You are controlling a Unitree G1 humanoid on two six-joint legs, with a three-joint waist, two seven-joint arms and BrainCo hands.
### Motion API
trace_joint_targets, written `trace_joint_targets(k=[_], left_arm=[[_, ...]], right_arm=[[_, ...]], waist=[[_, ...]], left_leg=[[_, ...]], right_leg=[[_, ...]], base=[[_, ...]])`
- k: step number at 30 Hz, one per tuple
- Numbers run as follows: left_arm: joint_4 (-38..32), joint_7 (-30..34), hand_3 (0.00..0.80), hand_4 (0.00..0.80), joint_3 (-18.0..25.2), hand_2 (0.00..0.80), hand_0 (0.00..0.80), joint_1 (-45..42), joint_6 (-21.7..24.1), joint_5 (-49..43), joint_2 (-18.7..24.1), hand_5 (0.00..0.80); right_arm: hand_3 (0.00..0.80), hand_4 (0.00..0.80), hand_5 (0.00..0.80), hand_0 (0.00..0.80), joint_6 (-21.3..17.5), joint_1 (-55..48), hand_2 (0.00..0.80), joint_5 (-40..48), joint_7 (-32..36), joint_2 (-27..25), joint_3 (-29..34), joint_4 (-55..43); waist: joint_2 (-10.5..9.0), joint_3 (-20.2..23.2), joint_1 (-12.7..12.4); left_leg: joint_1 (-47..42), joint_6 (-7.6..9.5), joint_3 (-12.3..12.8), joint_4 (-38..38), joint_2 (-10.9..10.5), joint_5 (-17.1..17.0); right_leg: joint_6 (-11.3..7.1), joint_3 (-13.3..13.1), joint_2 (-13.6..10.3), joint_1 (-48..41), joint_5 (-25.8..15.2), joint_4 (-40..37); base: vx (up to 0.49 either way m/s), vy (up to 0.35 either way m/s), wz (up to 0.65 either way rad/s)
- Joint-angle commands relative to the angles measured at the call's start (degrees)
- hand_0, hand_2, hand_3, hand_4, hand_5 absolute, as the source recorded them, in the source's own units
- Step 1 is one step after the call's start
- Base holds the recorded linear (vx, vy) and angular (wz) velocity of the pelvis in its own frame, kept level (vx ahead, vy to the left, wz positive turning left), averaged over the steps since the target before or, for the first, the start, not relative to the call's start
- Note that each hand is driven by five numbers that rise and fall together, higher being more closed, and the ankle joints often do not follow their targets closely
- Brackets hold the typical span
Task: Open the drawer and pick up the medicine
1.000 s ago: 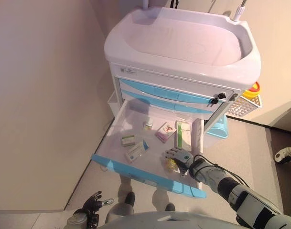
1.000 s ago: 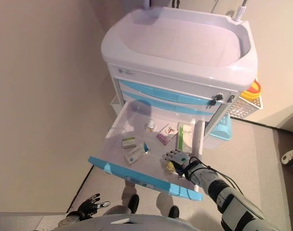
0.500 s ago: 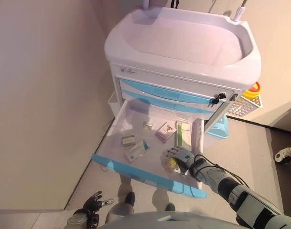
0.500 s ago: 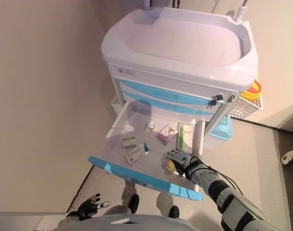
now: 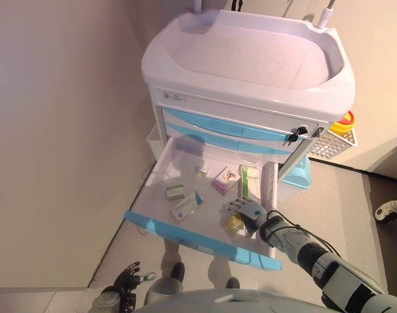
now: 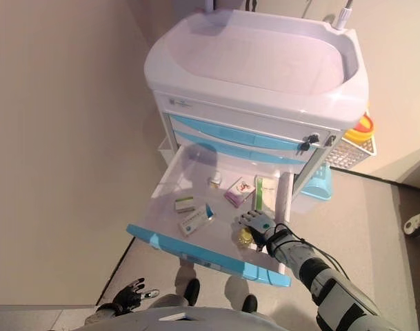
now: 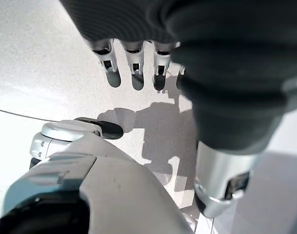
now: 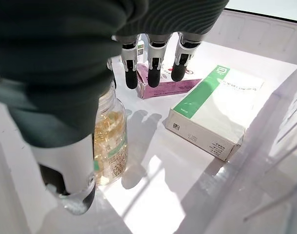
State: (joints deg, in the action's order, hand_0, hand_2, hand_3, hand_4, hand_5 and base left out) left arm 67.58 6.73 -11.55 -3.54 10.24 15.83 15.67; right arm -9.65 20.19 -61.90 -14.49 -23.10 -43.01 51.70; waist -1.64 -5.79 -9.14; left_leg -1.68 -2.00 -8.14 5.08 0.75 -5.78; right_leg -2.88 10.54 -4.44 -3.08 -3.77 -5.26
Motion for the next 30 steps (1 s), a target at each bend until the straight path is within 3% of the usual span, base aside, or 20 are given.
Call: trace_joint_targets(k=[1, 10, 13, 14, 30], left_arm=[[2.7, 0.1, 0.0, 0.0, -1.9, 0.0, 0.0, 3.0, 2.2, 0.3, -0.4, 0.0], [2.5, -0.1, 0.0, 0.0, -2.0, 0.0, 0.0, 2.8, 2.2, 0.1, -0.5, 0.0], [2.4, -0.1, 0.0, 0.0, -2.0, 0.0, 0.0, 2.9, 2.0, 0.1, -0.5, 0.0], [2.4, -0.1, 0.0, 0.0, -2.1, 0.0, 0.0, 3.0, 1.9, 0.2, -0.5, 0.0], [2.6, 0.2, 0.0, 0.0, -1.9, 0.0, 0.0, 3.2, 2.2, 0.0, -0.4, 0.0]], right_arm=[[0.0, 0.0, 0.0, 0.0, -0.3, 3.3, 0.0, 1.4, -1.7, 0.9, 0.1, 0.2], [0.0, 0.0, 0.0, 0.0, -0.7, 3.3, 0.0, 1.6, -1.5, 1.2, -0.3, 0.1], [0.693, 0.693, 0.693, 0.693, -1.0, 3.5, 0.693, 1.8, -1.2, 1.1, -0.3, 0.0], [0.8, 0.8, 0.8, 0.8, -1.0, 3.5, 0.8, 1.9, -1.2, 1.1, -0.4, -0.1], [0.8, 0.8, 0.8, 0.8, -1.1, 3.4, 0.8, 1.5, -0.9, 1.2, -0.6, -0.5]], waist=[[-0.86, -1.2, -1.0], [-0.87, -1.4, -1.1], [-0.86, -1.5, -1.2], [-0.84, -1.5, -1.2], [-1.01, -1.6, -1.2]], left_leg=[[-0.1, 3.2, 0.9, -0.1, -3.4, 4.1], [0.0, 3.23, 0.8, -0.2, -3.4, 4.0], [0.0, 3.24, 0.8, -0.2, -3.4, 4.0], [0.0, 3.26, 0.8, -0.2, -3.5, 4.0], [0.2, 3.28, 0.8, -0.2, -3.5, 4.0]], right_leg=[[-2.05, -0.5, -1.9, 0.8, 0.8, 3.6], [-2.01, -0.5, -1.9, 0.9, 0.9, 3.8], [-2.0, -0.4, -1.9, 0.9, 0.9, 3.8], [-1.98, -0.4, -1.9, 0.9, 0.9, 3.8], [-2.05, -0.5, -2.0, 1.1, 0.9, 3.9]], base=[[0.0, 0.0, 0.0], [0.0, 0.0, 0.0], [0.0, 0.0, 0.0], [0.0, 0.0, 0.0], [0.0, 0.0, -0.01]])
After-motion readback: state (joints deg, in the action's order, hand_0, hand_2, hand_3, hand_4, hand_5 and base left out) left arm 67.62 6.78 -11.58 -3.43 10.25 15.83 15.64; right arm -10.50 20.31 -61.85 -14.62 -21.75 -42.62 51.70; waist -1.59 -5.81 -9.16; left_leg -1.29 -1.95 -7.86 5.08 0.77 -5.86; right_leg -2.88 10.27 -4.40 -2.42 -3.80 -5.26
